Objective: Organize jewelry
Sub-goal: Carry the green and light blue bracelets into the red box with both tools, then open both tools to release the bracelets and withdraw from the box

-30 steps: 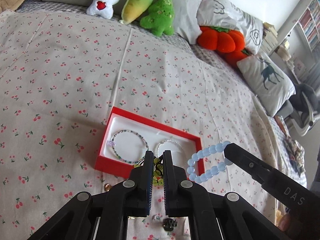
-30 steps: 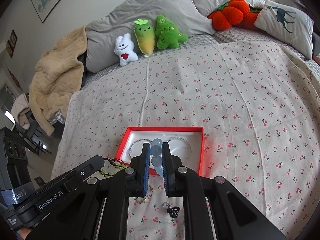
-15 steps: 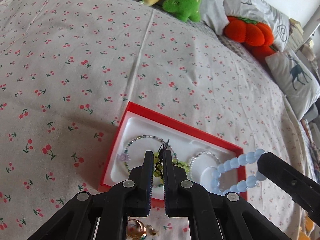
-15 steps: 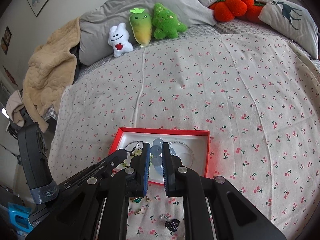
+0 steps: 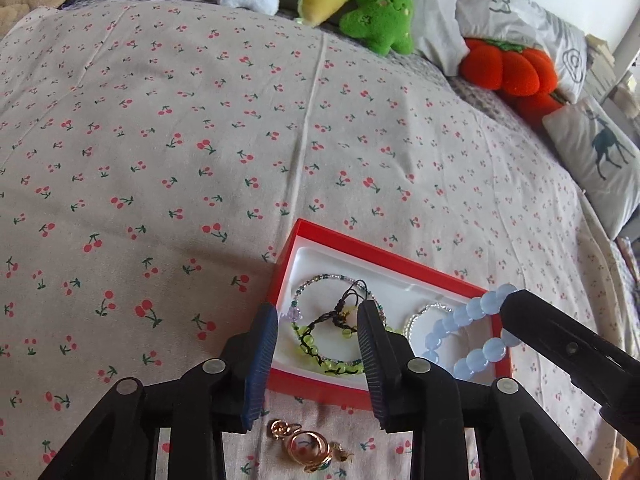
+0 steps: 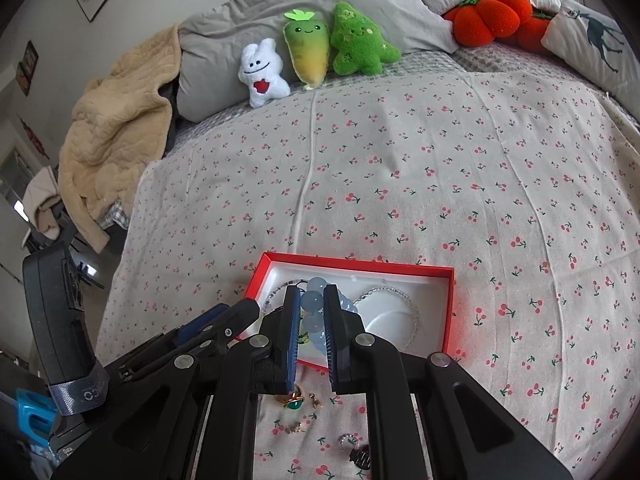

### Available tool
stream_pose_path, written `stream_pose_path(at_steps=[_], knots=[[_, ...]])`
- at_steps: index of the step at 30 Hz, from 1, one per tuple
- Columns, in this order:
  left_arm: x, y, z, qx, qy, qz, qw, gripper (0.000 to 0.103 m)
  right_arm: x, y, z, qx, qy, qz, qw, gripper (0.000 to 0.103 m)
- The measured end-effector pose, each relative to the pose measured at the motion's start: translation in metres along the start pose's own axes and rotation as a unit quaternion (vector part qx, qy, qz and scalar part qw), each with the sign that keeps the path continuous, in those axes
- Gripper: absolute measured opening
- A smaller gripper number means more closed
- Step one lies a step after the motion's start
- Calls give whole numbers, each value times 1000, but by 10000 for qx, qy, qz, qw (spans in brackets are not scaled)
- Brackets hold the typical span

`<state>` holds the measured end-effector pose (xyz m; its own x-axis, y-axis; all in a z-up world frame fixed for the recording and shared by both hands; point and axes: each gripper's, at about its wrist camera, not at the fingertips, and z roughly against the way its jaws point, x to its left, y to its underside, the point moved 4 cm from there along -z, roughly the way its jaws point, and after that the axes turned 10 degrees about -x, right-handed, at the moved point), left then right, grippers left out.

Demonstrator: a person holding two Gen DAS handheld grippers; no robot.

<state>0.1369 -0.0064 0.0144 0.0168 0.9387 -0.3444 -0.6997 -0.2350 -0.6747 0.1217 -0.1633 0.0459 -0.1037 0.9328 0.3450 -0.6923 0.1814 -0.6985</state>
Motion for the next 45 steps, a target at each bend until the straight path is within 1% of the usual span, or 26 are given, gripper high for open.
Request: stream_pose_path(at_steps=[3,7,10,13,17,22,23,25,27,28,30,33,38,42,45], knots=[[4,2,2,88,-80,-10,9999,43,-10,3,-8,101,120,-105,9998,12],[9,7,2,242,-189,-86,9995,47,-31,8,-16,224,504,-115,9984,12],[14,11,0,374,-257,-75,9989,49,-46,12,-20,323,681,-126,9971,12],[16,14,-1,454,-302,-91,9985,49,-55,15,-22,408,766,-151,9961,12],[14,16,-1,494,-313,-166,9982,50,-57,17,-24,443,814,-94,9956,12],[12,18,3,500,-359,-281,9977,61,-61,17,-22,496,813,-233,9952,14],[12,18,4,501,-368,-298,9976,63,-61,17,-20,508,786,-259,9953,18],[13,19,8,481,-403,-329,9975,75,-60,17,-13,489,751,-261,9956,39],[13,20,13,448,-452,-373,9973,81,-58,17,-5,442,719,-214,9962,51],[14,21,15,443,-471,-393,9971,83,-56,17,-1,419,704,-174,9965,53],[15,23,19,461,-501,-432,9967,85,-54,18,7,403,698,-73,9967,54],[19,28,24,521,-539,-455,9961,89,-53,25,16,457,712,53,9964,59],[25,40,31,675,-536,-499,9950,91,-55,44,23,688,778,303,9941,67],[29,53,36,763,-555,-669,9933,92,-55,65,25,915,816,508,9912,71],[35,66,35,874,-608,-793,9911,93,-55,81,25,1071,859,722,9879,72]])
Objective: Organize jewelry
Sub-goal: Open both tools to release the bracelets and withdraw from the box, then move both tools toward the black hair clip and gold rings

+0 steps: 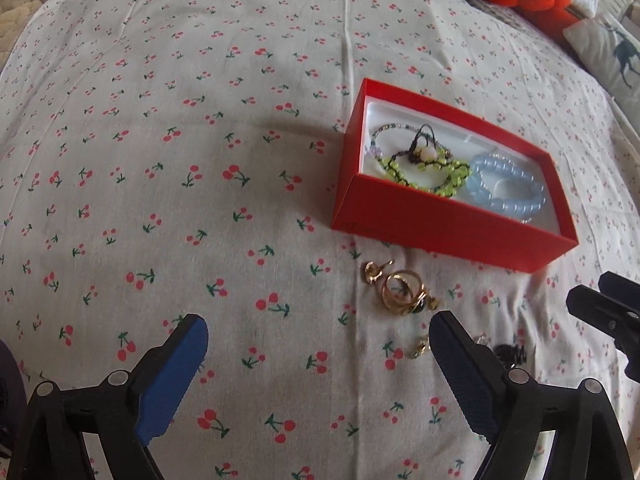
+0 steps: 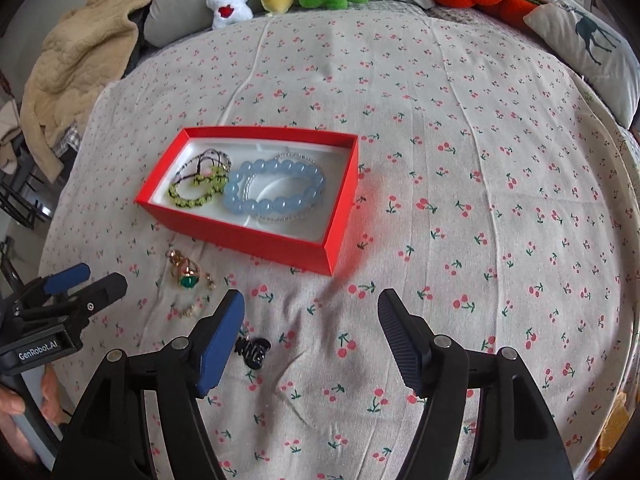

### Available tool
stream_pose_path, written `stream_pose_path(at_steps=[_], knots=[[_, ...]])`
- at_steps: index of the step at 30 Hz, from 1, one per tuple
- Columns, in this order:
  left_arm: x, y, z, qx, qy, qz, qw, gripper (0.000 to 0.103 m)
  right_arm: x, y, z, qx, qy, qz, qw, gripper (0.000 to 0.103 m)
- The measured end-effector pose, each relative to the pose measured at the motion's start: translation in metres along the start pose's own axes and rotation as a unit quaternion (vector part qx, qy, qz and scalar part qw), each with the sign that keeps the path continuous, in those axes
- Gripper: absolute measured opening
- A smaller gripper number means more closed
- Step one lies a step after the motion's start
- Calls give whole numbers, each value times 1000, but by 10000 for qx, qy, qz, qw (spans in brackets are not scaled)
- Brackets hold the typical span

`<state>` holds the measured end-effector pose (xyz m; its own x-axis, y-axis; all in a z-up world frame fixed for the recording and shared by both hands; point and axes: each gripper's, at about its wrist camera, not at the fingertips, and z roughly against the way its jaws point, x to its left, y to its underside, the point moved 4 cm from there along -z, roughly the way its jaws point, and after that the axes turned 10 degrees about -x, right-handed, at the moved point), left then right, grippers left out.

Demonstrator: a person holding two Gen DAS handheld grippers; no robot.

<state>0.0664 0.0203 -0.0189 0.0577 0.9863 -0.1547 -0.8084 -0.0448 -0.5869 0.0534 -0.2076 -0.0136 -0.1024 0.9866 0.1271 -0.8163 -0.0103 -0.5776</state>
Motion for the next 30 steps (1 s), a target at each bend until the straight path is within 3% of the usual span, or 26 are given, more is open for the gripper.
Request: stream_pose_path(at_steps=[9,12,16,22,30], knots=[[12,45,-23,329,-272,-748,9963,93,8,51,-12,359,53,615,9974,73],[12,53,-21,30,-301,-1060,9939,100,11,66,-19,433,55,839,9955,74],[16,62,-19,-313,-241,-1190,9921,103,14,75,-20,208,126,1219,9922,83],[17,65,-19,-440,-261,-1154,9920,103,11,83,-26,-75,296,1328,9907,103],[14,61,-18,-448,-301,-1088,9926,103,15,75,-31,-353,89,1328,9905,103]])
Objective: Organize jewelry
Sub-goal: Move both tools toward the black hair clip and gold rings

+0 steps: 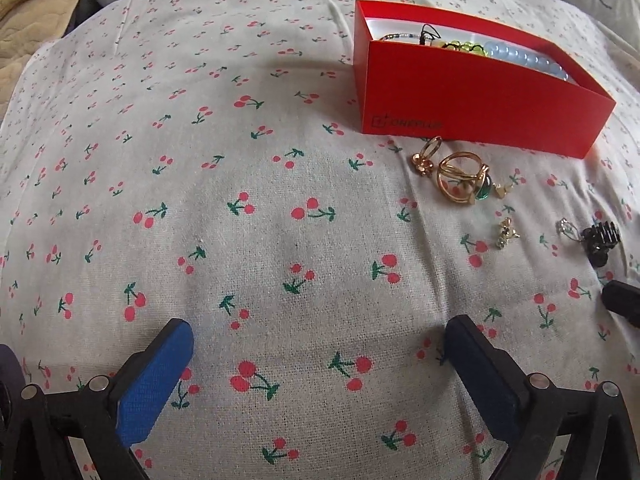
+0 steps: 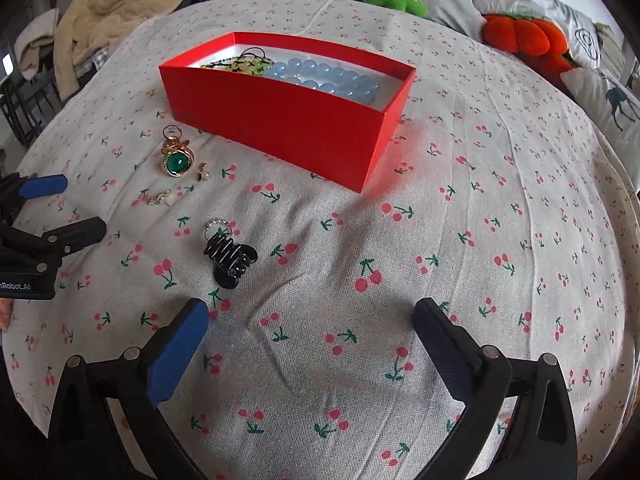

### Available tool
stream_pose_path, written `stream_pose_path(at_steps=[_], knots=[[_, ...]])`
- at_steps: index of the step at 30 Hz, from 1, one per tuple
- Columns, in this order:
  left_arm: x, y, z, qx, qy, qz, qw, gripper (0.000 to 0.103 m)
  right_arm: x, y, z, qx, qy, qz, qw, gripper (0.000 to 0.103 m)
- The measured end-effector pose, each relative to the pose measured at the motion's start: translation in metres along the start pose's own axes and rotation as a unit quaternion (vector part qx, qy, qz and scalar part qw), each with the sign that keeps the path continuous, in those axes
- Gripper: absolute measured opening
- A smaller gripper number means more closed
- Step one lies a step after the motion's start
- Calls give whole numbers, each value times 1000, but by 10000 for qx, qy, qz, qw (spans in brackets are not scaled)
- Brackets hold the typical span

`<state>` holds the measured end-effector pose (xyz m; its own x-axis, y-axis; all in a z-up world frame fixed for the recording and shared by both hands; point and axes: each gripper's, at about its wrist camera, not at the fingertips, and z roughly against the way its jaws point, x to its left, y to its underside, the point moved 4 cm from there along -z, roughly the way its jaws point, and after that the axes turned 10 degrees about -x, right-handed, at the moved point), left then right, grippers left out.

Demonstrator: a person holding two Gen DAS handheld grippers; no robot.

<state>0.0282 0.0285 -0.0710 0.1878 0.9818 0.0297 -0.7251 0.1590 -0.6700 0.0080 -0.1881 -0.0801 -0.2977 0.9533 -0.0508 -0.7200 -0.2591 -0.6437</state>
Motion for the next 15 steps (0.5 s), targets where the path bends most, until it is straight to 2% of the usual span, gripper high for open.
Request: stream_pose_path(at_steps=[3,5,8,15], knots=[[-1,-3,-1,24,35,8,10000,103,4,-6,-1,-71,-188,-27,9998,101],[-2,-5,-1,29,46,16,10000,103,10,-8,0,-128,-363,-21,9993,96],[-5,-7,0,61,125,49,9999,103,22,-11,2,-142,-598,91,9981,83],[-16,-14,5,22,280,-65,9996,103,37,-20,-1,-176,-685,161,9974,52]])
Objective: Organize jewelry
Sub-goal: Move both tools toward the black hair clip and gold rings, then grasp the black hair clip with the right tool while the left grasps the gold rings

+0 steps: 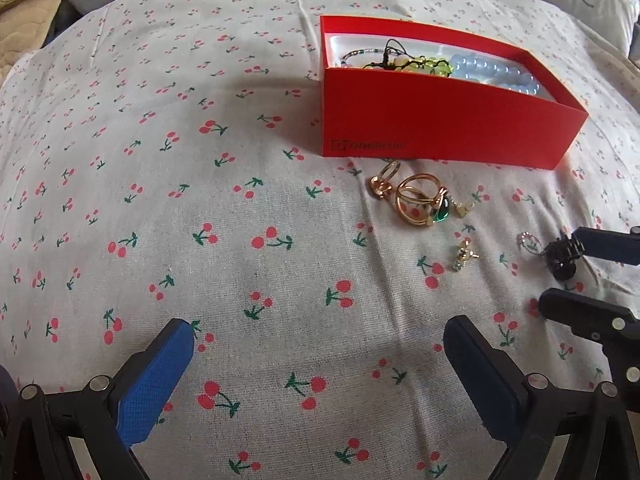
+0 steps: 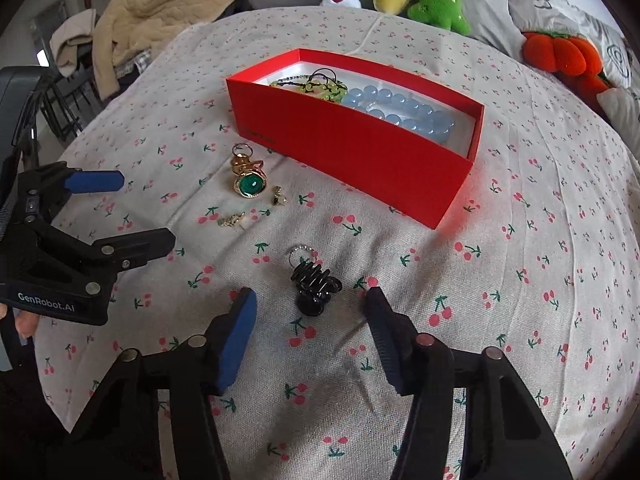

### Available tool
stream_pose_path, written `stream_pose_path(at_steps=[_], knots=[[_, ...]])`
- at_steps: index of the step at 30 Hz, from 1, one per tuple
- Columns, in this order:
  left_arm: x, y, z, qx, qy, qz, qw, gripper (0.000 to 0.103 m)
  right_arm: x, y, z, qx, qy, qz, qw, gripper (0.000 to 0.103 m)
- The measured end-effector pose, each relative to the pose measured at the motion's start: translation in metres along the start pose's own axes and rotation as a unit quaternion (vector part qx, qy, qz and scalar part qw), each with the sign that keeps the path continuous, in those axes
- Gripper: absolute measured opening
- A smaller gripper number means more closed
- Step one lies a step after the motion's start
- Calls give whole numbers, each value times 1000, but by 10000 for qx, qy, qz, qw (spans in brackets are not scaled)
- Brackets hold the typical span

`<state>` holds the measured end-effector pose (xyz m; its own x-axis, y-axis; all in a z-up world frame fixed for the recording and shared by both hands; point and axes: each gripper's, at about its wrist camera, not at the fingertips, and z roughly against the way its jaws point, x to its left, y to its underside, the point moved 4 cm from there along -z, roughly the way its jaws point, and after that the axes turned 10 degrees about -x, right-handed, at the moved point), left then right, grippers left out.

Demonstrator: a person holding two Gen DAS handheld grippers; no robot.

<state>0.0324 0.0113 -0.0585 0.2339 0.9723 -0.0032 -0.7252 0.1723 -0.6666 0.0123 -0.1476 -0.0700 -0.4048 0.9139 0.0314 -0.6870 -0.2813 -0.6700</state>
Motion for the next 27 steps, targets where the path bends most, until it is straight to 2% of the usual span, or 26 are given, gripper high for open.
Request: stream_pose_path(at_steps=[3,6,12,17,20,24,27], knots=[[-3,-2,1,17,102,55,9999,102,1,-3,-1,-32,1,-1,10000,38],[-6,-3,0,70,240,125,9996,97,1,-5,-2,-56,23,11,10000,28],[-16,-9,0,50,484,218,9986,81,-3,-6,6,-124,-2,-63,9999,28],[-29,-17,-2,-9,557,234,9982,73,-9,-5,17,-196,37,-130,9997,28],[-38,-22,-8,0,594,264,9979,64,-12,-3,21,-197,61,-171,9996,28],[-47,-31,-17,3,440,360,9984,60,-17,0,24,-185,75,-226,9995,28],[-46,-36,-23,3,330,608,9976,56,-20,3,24,-152,78,-255,9995,28]])
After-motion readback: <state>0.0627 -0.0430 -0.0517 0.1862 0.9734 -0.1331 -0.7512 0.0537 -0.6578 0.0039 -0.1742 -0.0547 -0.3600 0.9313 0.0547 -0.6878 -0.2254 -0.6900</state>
